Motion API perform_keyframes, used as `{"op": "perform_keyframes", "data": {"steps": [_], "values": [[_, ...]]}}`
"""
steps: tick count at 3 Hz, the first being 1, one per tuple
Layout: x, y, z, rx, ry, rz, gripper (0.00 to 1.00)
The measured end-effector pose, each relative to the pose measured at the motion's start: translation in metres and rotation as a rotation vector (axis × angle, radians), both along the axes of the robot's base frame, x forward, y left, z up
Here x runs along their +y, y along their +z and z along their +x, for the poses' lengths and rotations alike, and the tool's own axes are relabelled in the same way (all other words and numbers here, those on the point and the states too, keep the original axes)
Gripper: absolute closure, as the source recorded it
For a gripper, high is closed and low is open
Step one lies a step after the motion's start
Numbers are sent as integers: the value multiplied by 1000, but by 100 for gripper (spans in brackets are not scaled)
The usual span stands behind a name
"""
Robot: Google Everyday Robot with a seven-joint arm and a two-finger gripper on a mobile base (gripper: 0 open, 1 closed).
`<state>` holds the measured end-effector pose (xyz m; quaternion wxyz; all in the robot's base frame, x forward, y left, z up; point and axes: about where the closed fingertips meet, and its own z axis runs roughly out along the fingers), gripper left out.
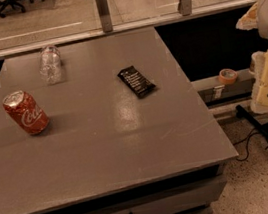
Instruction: Move water bottle near coke can
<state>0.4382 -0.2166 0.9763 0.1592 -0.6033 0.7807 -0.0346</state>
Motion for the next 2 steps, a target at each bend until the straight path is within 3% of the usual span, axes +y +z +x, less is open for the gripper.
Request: {"op": "perform_keyframes", "data": {"steps": [1,2], "values": [[1,1,1,-4,-2,2,0],[16,-2,13,-1,-58,13,0]]}}
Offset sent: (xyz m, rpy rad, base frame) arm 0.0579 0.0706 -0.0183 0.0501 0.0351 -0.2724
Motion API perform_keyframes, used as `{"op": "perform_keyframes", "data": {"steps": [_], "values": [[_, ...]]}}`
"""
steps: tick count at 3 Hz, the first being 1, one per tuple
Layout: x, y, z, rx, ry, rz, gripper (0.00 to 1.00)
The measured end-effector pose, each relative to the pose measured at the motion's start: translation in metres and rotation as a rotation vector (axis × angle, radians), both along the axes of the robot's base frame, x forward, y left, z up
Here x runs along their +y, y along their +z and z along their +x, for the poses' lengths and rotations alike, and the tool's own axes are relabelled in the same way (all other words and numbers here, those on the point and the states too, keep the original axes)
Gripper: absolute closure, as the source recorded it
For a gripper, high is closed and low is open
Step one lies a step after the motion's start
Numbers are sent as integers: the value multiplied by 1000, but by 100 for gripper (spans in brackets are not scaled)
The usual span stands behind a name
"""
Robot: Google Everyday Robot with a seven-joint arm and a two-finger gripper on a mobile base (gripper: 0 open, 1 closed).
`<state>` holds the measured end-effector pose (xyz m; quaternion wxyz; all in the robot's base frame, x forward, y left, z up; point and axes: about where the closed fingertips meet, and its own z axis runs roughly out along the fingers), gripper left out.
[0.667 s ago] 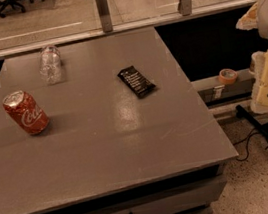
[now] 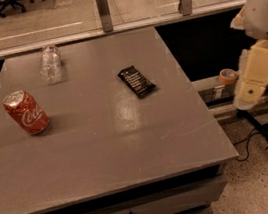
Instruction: Move water bottle near coke can
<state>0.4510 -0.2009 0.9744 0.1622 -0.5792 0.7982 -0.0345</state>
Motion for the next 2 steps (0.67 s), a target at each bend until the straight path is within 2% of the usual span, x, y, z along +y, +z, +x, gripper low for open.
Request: {"op": "perform_keyframes", "data": {"steps": [1,2], "values": [[49,-5,42,-18,-65,41,0],[86,-12,85,-42,-167,98,0]]}}
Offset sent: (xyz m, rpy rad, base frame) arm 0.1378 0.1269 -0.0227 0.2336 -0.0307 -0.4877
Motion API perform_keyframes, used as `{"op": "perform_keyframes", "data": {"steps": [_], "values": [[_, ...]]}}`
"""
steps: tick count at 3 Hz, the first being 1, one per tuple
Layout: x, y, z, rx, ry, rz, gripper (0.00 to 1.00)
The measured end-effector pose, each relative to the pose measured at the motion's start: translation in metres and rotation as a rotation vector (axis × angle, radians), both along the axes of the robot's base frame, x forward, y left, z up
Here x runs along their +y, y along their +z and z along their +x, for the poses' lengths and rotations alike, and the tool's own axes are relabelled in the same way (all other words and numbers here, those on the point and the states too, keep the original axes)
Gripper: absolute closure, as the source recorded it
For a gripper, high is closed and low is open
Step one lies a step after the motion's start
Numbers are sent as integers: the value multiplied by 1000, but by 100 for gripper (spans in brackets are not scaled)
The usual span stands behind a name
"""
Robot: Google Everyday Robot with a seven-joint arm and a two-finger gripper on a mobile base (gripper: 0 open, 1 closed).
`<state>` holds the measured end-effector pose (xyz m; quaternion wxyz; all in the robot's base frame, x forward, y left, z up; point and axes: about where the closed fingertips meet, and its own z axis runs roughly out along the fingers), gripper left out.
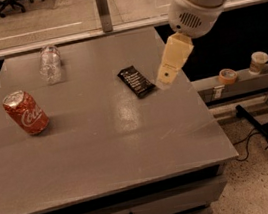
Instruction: Move water bottle near coke can
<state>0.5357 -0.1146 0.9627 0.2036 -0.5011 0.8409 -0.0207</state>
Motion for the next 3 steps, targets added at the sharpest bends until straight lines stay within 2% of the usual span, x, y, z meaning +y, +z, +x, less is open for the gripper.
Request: {"op": "perform_keyframes", "data": {"steps": [1,2,3], "values": [[25,-22,33,5,-123,94,0],[27,-21,36,9,-205,138,0],[27,-21,36,10,-205,137,0]]}}
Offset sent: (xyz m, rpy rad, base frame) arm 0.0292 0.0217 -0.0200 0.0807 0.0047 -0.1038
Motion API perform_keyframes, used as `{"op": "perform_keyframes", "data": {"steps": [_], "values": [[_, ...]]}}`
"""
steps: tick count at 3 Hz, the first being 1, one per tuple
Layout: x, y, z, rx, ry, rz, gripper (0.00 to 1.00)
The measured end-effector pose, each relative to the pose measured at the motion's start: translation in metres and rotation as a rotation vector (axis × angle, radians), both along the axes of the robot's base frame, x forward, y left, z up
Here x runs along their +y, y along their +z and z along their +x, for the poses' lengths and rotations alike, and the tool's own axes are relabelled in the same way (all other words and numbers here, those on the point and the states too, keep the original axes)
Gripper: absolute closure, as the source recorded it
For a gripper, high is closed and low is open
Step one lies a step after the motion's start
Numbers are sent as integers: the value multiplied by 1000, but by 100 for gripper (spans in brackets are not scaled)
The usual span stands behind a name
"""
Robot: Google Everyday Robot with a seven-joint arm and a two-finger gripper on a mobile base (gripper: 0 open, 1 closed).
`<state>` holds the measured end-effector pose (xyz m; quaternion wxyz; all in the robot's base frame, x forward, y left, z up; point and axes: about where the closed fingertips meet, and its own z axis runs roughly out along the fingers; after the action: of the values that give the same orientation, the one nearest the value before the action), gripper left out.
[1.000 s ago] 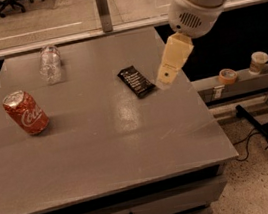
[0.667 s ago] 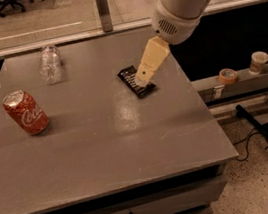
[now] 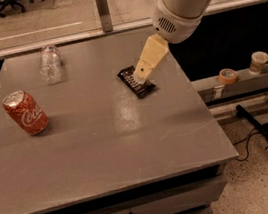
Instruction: Move water bottle near coke can
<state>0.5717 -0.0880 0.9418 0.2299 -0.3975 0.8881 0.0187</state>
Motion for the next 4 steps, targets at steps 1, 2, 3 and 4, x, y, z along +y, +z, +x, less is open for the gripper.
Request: {"op": "perform_keyframes", "data": {"steps": [1,2,3,4], "values": [[21,4,18,20,-28,101,0],[54,17,54,42,-110,181,0],[105,19,89,107,-210,225,0],[155,12,123,197,-352,248,0]]}}
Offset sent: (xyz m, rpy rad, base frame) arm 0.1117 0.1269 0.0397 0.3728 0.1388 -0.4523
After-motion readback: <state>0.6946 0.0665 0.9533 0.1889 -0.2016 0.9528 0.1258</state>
